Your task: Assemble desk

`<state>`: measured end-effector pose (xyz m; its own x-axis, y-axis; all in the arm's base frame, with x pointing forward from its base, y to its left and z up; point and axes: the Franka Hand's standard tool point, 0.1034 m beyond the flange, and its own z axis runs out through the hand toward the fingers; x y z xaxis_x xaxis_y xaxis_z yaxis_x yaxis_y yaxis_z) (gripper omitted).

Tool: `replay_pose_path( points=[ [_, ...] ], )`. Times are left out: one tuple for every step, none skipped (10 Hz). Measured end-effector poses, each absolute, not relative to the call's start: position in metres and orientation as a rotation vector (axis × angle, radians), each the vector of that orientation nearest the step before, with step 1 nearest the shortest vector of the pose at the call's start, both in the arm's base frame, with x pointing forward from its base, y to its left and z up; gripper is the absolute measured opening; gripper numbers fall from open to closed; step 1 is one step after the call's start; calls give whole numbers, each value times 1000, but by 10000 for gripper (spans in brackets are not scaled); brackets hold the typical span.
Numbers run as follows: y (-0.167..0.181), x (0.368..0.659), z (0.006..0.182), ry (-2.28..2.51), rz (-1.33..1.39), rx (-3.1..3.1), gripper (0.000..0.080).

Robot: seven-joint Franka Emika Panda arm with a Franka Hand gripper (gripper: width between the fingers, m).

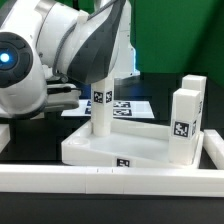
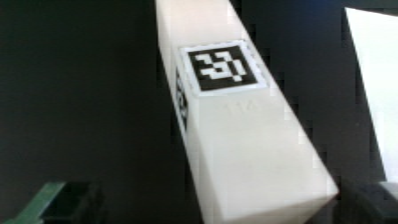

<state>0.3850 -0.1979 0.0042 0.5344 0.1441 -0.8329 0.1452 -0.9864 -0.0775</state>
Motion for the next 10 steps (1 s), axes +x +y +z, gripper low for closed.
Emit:
replay_pose_path(
  points=[
    [-198, 385, 4, 257, -1494, 2751, 534],
    [-198, 385, 4, 257, -1494, 2751, 398],
    [-199, 385, 4, 256, -1493, 2752, 398],
    [-199, 385, 4, 256, -1493, 2752, 288],
    [-199, 385, 4, 256, -1493, 2752, 288],
    [-199, 385, 4, 256, -1492, 2752, 288],
    [-199, 387, 5, 256, -1487, 2754, 288],
    [-202, 392, 8, 257, -1473, 2760, 288],
    [-206, 396, 14, 264, -1463, 2771, 288],
    [-206, 397, 22, 258, -1462, 2777, 288]
  ],
)
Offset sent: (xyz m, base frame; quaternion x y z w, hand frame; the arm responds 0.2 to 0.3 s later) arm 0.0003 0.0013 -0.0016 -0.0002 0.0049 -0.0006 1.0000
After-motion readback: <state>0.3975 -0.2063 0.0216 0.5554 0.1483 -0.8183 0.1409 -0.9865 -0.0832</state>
